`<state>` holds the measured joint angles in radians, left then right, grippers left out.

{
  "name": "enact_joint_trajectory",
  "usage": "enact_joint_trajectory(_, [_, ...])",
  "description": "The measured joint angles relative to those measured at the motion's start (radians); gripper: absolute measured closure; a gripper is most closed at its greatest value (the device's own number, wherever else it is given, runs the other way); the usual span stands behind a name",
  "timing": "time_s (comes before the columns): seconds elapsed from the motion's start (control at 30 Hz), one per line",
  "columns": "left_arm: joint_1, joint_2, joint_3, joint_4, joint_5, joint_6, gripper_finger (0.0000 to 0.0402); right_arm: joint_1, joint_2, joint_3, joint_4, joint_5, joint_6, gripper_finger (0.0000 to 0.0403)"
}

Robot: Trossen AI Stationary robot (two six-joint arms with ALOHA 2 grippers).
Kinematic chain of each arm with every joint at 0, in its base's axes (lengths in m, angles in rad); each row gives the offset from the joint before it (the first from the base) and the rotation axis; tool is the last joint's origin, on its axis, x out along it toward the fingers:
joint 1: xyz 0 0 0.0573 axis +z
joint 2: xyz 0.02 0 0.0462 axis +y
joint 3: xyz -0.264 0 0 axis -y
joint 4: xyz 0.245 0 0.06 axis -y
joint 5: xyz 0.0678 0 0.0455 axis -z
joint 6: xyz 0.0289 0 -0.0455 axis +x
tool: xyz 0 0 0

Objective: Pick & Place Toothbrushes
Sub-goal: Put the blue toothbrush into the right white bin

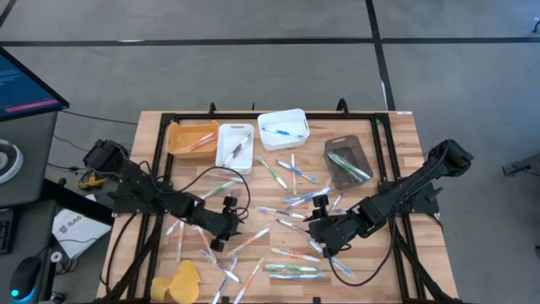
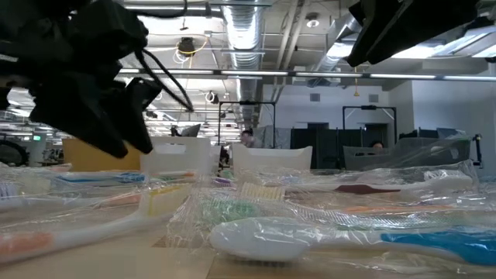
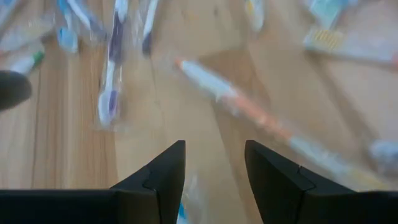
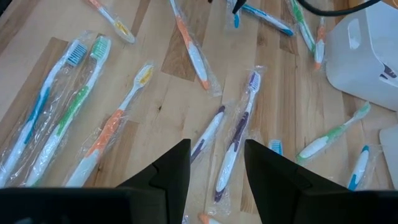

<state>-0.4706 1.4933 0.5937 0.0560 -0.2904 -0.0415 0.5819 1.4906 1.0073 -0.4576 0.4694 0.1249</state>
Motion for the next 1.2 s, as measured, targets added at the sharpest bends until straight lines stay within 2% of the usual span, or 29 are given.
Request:
enact_joint_trajectory(0.43, [0.007,0.016,0.0,-0.069,-0.029,-0.054,0.0243,0.0,0.0,0.0,0.0,0.0,0.0,0.0258])
enact_joint_trajectory(0.63, [0.036,0.016,0.0,-0.149,-0.032,-0.147,0.0243,0.0,0.0,0.0,0.0,0.0,0.0,0.0258])
enact_joint_trajectory(0.93, [0.047,0.016,-0.001,-0.16,-0.034,-0.162,0.0243,0.0,0.0,0.0,0.0,0.0,0.0,0.0258])
enact_joint_trajectory(1.2, [0.078,0.015,-0.016,-0.207,-0.032,-0.253,0.0243,0.0,0.0,0.0,0.0,0.0,0.0,0.0258])
